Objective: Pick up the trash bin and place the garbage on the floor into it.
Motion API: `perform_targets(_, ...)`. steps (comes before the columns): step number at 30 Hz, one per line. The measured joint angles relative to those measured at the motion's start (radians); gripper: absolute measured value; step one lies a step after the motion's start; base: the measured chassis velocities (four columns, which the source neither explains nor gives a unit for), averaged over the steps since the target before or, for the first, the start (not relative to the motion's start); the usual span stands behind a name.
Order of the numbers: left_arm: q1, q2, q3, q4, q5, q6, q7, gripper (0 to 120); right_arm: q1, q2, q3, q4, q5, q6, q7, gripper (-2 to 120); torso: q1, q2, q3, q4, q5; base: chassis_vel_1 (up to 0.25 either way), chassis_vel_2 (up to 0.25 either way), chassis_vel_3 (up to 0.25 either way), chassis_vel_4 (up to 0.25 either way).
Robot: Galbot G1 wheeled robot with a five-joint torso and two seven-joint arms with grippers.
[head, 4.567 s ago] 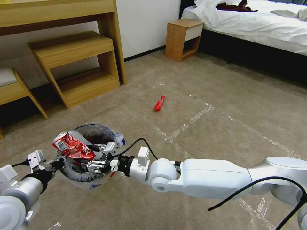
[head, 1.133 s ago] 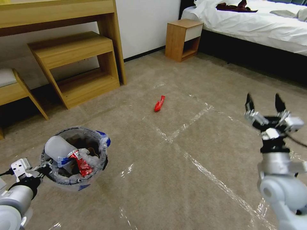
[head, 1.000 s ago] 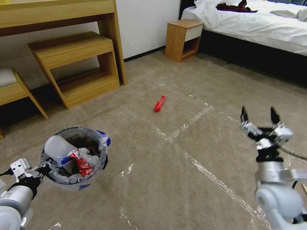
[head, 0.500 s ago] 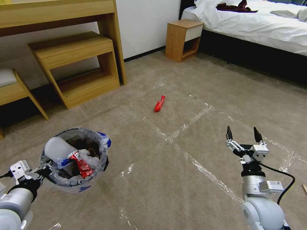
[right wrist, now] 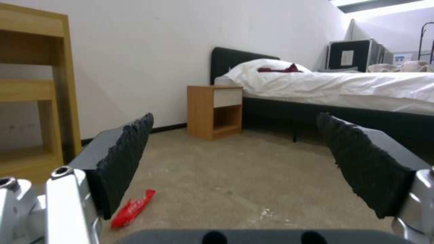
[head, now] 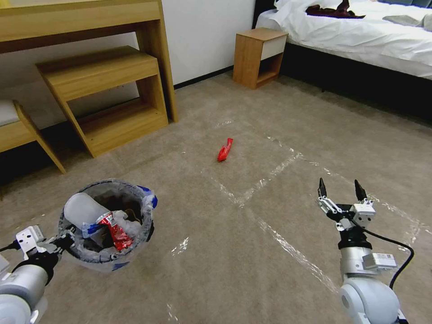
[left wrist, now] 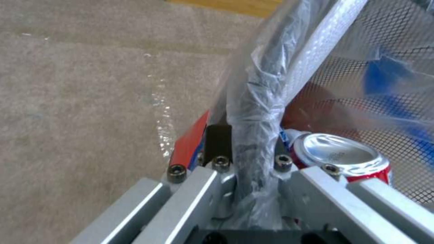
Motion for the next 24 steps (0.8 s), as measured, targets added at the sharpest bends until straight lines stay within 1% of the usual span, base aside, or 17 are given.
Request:
perform_targets(8, 0.000, -0.004, 0.000, 0.000, 0.002, 0.000, 0.000, 1, 0.006, -0.007, -0.003, -0.004, 0.002, -0.008, -0.012, 93, 0.000, 0.000, 0.000, -0.0001, 0.0000, -0.094, 0.093, 0.088, -0.089)
perform_targets(10, 0.000, -0.006, 0.001, 0.000, 0.004, 0.000, 0.000, 1, 0.006, -0.008, -0.003, -0.004, 0.002, -0.009, -0.017, 96, 0.000, 0.000, 0.000, 0.0000, 0.0000, -0.116, 0.113, 0.128, -0.127)
perform_targets(13, 0.000, -0.007, 0.001, 0.000, 0.004, 0.000, 0.000, 1, 0.007, -0.008, -0.003, -0.005, 0.000, -0.010, -0.021, 96, 0.000, 0.000, 0.000, 0.0000, 0.0001, -0.129, 0.132, 0.147, -0.152)
perform_targets(18, -0.001, -0.007, 0.000, -0.002, 0.003, 0.000, 0.000, 1, 0.008, -0.008, -0.004, -0.005, -0.003, -0.011, -0.025, 99, 0.000, 0.000, 0.000, -0.0002, 0.0000, -0.195, 0.185, 0.182, -0.160)
perform_targets(24, -0.003, -0.006, -0.001, -0.002, 0.000, 0.000, -0.001, 1, 0.008, -0.009, -0.007, -0.008, -0.004, -0.008, -0.026, 99, 0.000, 0.000, 0.000, 0.0000, 0.0002, -0.231, 0.211, 0.205, -0.214)
